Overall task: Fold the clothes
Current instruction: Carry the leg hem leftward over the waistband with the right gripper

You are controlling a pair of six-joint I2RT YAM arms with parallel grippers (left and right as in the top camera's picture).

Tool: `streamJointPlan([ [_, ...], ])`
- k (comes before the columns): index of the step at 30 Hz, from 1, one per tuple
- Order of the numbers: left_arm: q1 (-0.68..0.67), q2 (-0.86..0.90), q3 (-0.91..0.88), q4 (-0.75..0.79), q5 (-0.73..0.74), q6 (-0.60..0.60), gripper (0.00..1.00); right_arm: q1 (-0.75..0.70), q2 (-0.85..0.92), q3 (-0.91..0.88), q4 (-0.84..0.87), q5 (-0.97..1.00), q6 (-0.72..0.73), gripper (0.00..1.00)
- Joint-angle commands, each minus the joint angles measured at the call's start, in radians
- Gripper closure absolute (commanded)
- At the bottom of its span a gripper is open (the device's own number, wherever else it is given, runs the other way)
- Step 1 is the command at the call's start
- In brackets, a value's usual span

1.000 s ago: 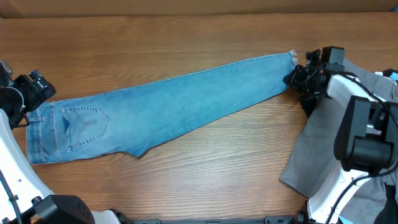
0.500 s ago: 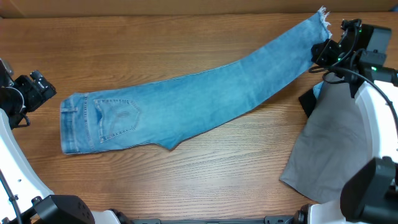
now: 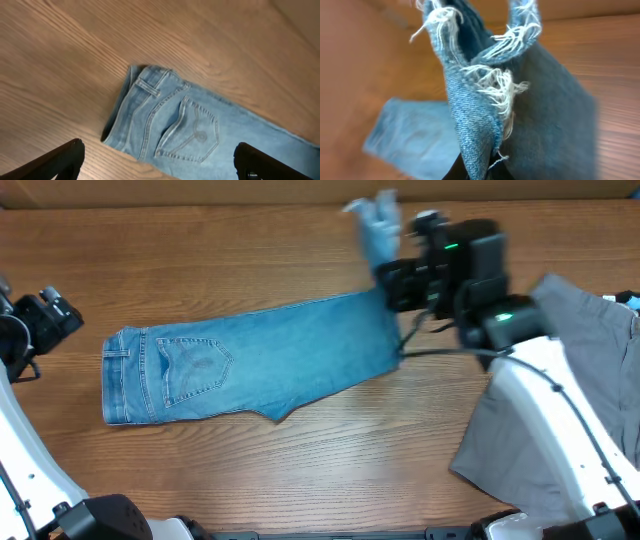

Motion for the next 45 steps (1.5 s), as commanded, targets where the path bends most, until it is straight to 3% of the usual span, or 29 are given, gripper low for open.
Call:
streamJointPlan([
  [1, 0.030, -0.023, 0.102, -0.031, 0.011, -0.020, 0.02, 0.145, 0.032, 0.029, 0.071, -0.002, 0.053, 0.96],
  [10, 0.100, -0.024, 0.243, -0.088, 0.012, -0.023, 0.00, 0.423, 0.230, 0.030, 0.389, -0.001, 0.157, 0.95],
  [18, 0.099, -0.024, 0.264, -0.104, 0.012, -0.023, 0.00, 0.525, 0.356, 0.030, 0.693, 0.083, 0.290, 0.96],
  [23, 0.099, -0.024, 0.264, -0.107, 0.020, -0.024, 0.00, 0.549, 0.369, 0.030, 0.728, 0.219, 0.312, 0.95],
  [34, 0.097, -0.024, 0.264, -0.122, 0.024, -0.024, 0.00, 0.552, 0.378, 0.030, 0.734, 0.228, 0.312, 0.95],
  [35, 0.097, -0.024, 0.264, -0.123, 0.024, -0.023, 0.00, 0.552, 0.386, 0.029, 0.749, 0.227, 0.312, 0.92],
  [36, 0.097, -0.024, 0.264, -0.125, 0.024, -0.023, 0.00, 0.555, 0.401, 0.029, 0.777, 0.223, 0.312, 0.67],
  [37, 0.097, -0.024, 0.264, -0.126, 0.024, -0.023, 0.00, 0.557, 0.409, 0.030, 0.790, 0.223, 0.312, 0.56],
  [41, 0.097, -0.024, 0.264, -0.130, 0.024, -0.023, 0.00, 0.553, 0.415, 0.030, 0.787, 0.224, 0.303, 0.42],
  [45, 0.097, -0.024, 0.264, -0.142, 0.023, -0.023, 0.00, 0.525, 0.402, 0.030, 0.717, 0.224, 0.251, 0.41],
])
